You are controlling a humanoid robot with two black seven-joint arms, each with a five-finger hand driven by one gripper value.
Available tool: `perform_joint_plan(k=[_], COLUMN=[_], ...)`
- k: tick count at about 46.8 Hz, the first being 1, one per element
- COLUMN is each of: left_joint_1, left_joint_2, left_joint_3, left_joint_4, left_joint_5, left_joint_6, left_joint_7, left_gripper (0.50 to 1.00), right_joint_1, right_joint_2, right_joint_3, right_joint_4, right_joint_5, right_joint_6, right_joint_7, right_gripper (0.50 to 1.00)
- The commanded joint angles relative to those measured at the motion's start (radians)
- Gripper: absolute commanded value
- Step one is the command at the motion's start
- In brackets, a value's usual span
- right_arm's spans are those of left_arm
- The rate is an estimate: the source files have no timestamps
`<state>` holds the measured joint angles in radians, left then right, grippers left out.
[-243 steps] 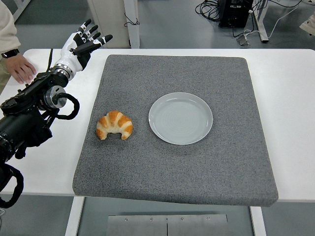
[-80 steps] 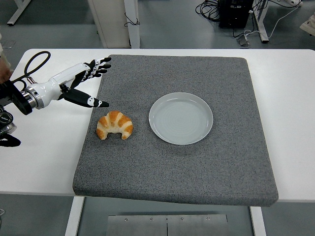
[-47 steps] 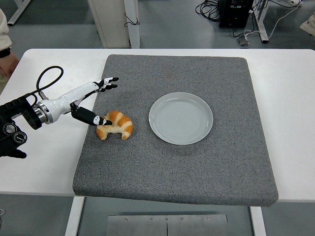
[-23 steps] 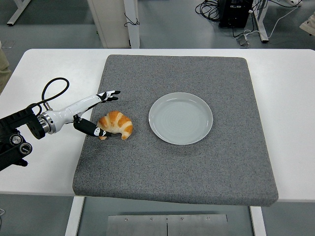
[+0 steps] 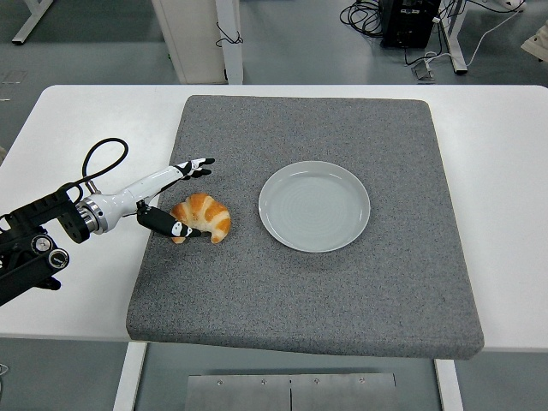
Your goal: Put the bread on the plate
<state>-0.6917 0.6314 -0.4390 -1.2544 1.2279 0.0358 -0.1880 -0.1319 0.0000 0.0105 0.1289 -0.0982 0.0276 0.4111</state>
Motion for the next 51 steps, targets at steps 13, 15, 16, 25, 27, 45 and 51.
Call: perform_joint_plan(k=[13,15,16,25,27,45,51], left_joint_1=[0.014,0.014,0.014,0.012,0.012,0.003,-0.005], left_joint_2=[-0.022,-0.021,-0.021,-0.019,-0.018,-0.013,-0.002], left_joint_3=[0.0,0.0,0.0,-0.001,0.0,-0.004,-0.012], left_joint_4=[0.01,0.012,0.012,0.013,0.013,0.013,0.012], left_joint_5=[0.044,0.045,0.047,0.047,0.045,0.031,0.031], left_joint_6=[0.012,0.01,0.012,0.01,0.012,0.013,0.013], left_joint_7=[-0.022,-0.024,-0.024,-0.027,-0.027,-0.054,-0.059], left_gripper=[0.921,0.901,0.886,0.783,0.778,0.5,0.5], right_joint_1=[0.0,0.0,0.0,0.0,0.0,0.0,0.0], right_joint_2=[0.0,0.0,0.0,0.0,0.0,0.0,0.0], right_joint_3=[0.0,0.0,0.0,0.0,0.0,0.0,0.0], right_joint_4=[0.0,0.0,0.0,0.0,0.0,0.0,0.0], right_joint_5=[0.0,0.0,0.0,0.0,0.0,0.0,0.0], right_joint_6=[0.0,0.0,0.0,0.0,0.0,0.0,0.0], right_joint_7=[0.0,0.0,0.0,0.0,0.0,0.0,0.0], right_gripper=[1.0,1.0,1.0,1.0,1.0,1.0,1.0])
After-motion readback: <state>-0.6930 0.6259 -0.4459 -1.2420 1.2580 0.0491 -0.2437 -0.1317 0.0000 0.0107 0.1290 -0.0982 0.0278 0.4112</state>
